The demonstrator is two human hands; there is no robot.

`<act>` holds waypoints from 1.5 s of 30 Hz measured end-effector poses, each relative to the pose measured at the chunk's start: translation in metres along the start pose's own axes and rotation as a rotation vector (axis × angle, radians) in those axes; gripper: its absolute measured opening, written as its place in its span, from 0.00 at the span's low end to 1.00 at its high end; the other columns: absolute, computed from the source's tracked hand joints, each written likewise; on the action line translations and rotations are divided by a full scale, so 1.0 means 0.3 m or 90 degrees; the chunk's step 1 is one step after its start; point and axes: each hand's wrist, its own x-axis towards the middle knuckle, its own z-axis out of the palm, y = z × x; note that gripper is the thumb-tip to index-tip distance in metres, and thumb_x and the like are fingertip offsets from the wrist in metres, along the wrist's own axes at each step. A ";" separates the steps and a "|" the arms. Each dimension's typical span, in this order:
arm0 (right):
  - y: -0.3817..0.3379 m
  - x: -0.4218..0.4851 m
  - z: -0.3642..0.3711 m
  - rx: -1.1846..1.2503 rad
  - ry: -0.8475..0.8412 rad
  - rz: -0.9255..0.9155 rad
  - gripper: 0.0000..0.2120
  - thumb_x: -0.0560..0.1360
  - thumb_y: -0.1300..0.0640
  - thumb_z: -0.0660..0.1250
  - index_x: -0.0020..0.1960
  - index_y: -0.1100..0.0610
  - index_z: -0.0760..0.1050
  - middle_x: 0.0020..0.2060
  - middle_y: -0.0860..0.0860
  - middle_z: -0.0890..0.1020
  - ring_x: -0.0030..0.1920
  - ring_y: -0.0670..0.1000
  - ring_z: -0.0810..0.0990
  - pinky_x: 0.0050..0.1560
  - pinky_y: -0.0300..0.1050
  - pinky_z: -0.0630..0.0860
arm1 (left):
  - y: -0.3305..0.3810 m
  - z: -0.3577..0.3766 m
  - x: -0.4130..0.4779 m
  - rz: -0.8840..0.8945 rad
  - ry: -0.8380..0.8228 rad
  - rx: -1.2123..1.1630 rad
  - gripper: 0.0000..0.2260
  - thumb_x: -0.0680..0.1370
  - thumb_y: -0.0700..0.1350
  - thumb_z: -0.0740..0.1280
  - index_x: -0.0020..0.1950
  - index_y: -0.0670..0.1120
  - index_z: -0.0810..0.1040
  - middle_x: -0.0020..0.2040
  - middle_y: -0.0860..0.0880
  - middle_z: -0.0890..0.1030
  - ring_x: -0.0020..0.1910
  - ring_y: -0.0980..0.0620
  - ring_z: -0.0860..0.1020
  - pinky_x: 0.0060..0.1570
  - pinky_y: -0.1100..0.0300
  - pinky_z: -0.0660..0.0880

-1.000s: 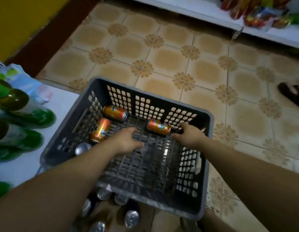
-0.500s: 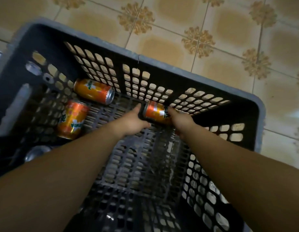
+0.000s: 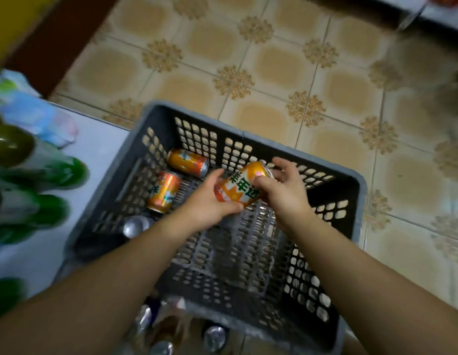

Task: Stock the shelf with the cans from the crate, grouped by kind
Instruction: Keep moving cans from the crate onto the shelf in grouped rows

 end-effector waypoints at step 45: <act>-0.610 -2.341 1.087 -0.282 -0.733 -0.665 0.26 0.71 0.57 0.74 0.63 0.46 0.65 0.49 0.42 0.76 0.52 0.49 0.77 0.51 0.46 0.74 | -0.510 -0.679 -2.633 -0.321 0.739 0.350 0.35 0.74 0.72 0.44 0.77 0.60 0.45 0.79 0.54 0.42 0.77 0.51 0.41 0.72 0.38 0.40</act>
